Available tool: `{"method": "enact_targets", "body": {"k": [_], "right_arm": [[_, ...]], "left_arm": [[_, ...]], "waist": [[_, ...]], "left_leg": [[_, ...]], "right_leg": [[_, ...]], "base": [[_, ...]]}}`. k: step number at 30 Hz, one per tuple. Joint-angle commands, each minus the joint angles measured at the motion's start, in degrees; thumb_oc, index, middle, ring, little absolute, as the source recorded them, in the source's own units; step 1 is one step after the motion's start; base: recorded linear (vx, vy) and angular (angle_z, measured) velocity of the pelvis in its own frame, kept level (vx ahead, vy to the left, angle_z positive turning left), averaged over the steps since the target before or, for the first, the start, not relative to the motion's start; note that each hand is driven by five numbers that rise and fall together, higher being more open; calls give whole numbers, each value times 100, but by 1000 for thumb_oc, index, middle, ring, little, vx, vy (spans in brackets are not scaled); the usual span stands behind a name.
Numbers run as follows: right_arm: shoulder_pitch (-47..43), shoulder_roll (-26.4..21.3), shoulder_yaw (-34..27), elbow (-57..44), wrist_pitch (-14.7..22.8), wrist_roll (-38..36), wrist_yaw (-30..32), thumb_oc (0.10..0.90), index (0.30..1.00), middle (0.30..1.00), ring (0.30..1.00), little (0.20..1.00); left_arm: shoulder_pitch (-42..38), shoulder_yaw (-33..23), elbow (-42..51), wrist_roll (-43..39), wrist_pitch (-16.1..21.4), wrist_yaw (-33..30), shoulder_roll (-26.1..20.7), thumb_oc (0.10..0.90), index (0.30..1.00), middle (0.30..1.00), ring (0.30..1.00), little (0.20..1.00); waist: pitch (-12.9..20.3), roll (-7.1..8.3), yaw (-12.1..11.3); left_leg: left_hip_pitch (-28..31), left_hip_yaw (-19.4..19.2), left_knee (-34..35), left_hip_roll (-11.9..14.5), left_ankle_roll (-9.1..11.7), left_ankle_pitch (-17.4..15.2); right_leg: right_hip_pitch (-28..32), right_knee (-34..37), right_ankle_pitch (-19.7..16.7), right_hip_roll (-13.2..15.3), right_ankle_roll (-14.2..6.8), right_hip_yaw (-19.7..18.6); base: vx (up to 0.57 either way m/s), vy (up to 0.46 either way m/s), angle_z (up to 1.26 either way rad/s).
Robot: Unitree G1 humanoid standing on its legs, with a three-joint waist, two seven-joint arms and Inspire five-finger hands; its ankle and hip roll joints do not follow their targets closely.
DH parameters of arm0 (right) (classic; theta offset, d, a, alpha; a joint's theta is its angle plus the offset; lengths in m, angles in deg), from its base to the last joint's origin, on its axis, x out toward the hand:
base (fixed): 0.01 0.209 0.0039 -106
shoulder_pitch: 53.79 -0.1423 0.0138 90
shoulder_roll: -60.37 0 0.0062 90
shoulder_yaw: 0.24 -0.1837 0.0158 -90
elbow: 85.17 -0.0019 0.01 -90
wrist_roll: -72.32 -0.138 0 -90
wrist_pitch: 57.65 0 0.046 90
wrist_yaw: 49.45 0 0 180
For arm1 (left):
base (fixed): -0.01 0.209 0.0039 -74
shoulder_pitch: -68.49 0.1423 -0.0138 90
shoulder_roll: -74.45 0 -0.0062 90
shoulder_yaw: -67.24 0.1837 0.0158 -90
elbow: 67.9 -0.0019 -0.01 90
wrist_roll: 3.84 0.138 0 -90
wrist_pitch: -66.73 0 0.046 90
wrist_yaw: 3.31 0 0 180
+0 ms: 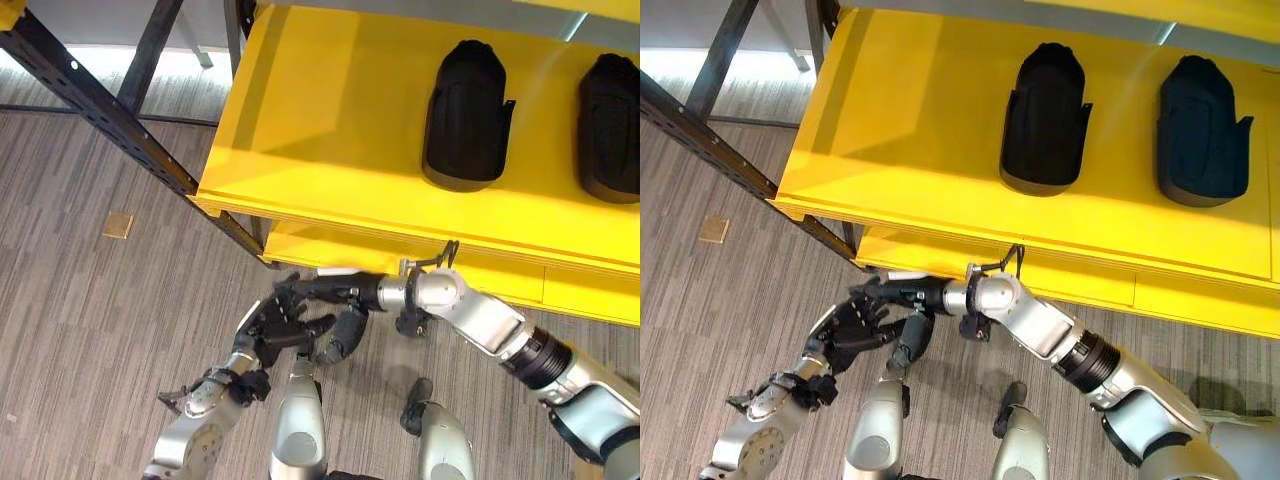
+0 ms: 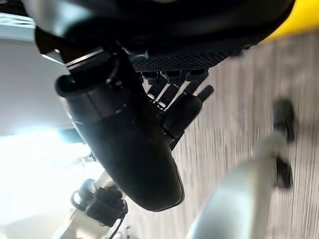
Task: Move parts from the plastic box to the shelf.
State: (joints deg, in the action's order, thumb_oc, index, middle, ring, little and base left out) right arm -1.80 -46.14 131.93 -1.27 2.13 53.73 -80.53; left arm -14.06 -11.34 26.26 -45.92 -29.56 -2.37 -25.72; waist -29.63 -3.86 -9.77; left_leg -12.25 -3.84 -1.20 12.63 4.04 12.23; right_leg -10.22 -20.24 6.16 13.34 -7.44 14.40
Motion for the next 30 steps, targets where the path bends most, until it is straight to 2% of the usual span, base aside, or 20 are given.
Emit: {"method": "enact_targets", "body": {"k": [1,3,5,8,9,10,12,13,16,17,19,22,24,26,28,29,30], "right_arm": [[384,310,-168,-553,-452,-1453,884,900,1000,1000,1000,1000],[881,303,-383,-444,-632,-1511,844,900,1000,1000,1000,1000],[1893,97,-774,-266,-544,-1321,475,900,1000,1000,1000,1000],[2749,10,-1173,241,-596,-996,336,900,1000,1000,1000,1000],[3024,-24,-1410,743,-503,-221,70,900,1000,1000,1000,1000],[3275,-36,-1556,1200,-393,159,-186,900,1000,1000,1000,1000],[3504,-20,-1692,1651,-221,321,-274,900,1000,1000,1000,1000],[3694,85,-1820,2065,-27,595,-484,900,1000,1000,1000,1000],[3762,178,-1913,2408,77,714,-321,900,1000,1000,1000,1000],[3682,300,-2010,2959,107,894,-51,900,1000,1000,1000,1000],[3460,377,-2045,3753,376,1187,308,900,1000,1000,1000,1000],[3269,447,-1966,4389,648,1003,315,900,1000,1000,1000,1000],[3098,526,-1858,4864,796,1451,585,900,1000,1000,1000,1000],[3025,621,-1829,5165,823,1591,733,900,1000,1000,1000,1000],[3003,675,-1762,5513,929,1800,1099,900,1000,1000,1000,1000],[2981,738,-1801,5802,955,1770,1524,900,1000,1000,1000,1000],[2947,790,-1861,6024,1041,2082,1917,900,1000,1000,1000,1000]], "left_arm": [[-227,-213,595,367,668,-139,-166,900,1000,1000,1000,1000],[-201,-344,614,622,620,-98,-161,900,1000,1000,1000,1000],[-159,-525,710,942,564,200,-266,900,1000,1000,1000,1000],[-62,-673,863,1223,487,716,-420,900,1000,1000,1000,1000],[29,-775,958,1410,452,1063,-548,900,1000,1000,1000,1000],[103,-859,985,1432,499,1458,-689,900,1000,1000,1000,1000],[170,-959,1059,1168,622,1820,-950,900,1000,1000,1000,1000],[211,-1047,1186,880,713,2313,-1177,900,1000,1000,1000,1000],[235,-1064,1324,643,824,2832,-1335,900,1000,1000,1000,1000],[208,-1040,1463,464,909,3270,-1400,900,1000,1000,1000,1000],[11,-909,1550,536,983,3593,-1432,900,1000,1000,1000,1000],[-386,-603,1640,490,801,3634,-1462,900,1000,1000,1000,1000],[-897,-270,1695,639,462,3700,-1417,900,1000,1000,1000,1000],[-1209,-9,1703,505,240,3553,-1407,900,1000,1000,1000,1000],[-1547,201,1673,474,85,3464,-1373,900,1000,1000,1000,1000],[-1682,313,1653,365,45,3417,-1348,900,1000,1000,1000,1000],[-1789,398,1639,421,38,3350,-1279,900,1000,1000,1000,1000]], "waist": [[625,325,158],[728,372,273],[871,412,441],[1004,410,581],[1080,387,659],[1143,357,732],[1220,325,795],[1310,293,846],[1399,270,855],[1473,250,860],[1580,217,858],[1669,196,903],[1765,198,988],[1815,195,1069],[1859,184,1176],[1874,175,1233],[1887,164,1288]], "left_leg": [[654,-189,92,-65,252,-532],[740,-268,153,-51,240,-531],[830,-358,201,-46,241,-524],[925,-452,255,-53,230,-534],[1017,-532,320,-43,226,-527],[1090,-594,357,-26,226,-520],[1158,-650,392,-27,223,-517],[1261,-738,425,-40,213,-539],[1324,-800,427,-49,218,-568],[1460,-866,452,-81,195,-628],[1556,-919,515,-95,186,-657],[1637,-980,541,-91,190,-683],[1736,-1079,562,-80,191,-733],[1800,-1146,584,-77,193,-757],[1846,-1242,595,-70,194,-788],[1884,-1277,607,-73,186,-810],[1912,-1327,611,-82,174,-840]], "right_leg": [[432,830,-122,-599,342,31],[496,964,-195,-590,318,-39],[562,1101,-279,-560,278,-101],[632,1247,-360,-525,238,-184],[693,1351,-417,-502,219,-225],[736,1403,-452,-486,201,-245],[795,1469,-491,-465,185,-252],[896,1551,-521,-441,169,-240],[981,1611,-537,-419,161,-200],[1122,1693,-545,-403,158,-188],[1203,1809,-596,-409,157,-187],[1257,1878,-637,-424,149,-208],[1322,1961,-672,-435,133,-247],[1345,2020,-698,-454,119,-315],[1333,2062,-727,-477,108,-408],[1341,2097,-744,-491,108,-467],[1343,2138,-766,-495,99,-537]], "base": [[8,102,-12],[-1,80,-9],[-3,75,-15],[-12,73,-7],[-7,84,-10],[-1,98,-13],[16,66,-23],[37,50,-29],[38,28,-16],[43,20,-10],[40,21,-7],[29,6,-5],[56,-15,-6],[39,-11,-14],[19,-1,-35],[16,4,-38],[6,9,-25]]}}
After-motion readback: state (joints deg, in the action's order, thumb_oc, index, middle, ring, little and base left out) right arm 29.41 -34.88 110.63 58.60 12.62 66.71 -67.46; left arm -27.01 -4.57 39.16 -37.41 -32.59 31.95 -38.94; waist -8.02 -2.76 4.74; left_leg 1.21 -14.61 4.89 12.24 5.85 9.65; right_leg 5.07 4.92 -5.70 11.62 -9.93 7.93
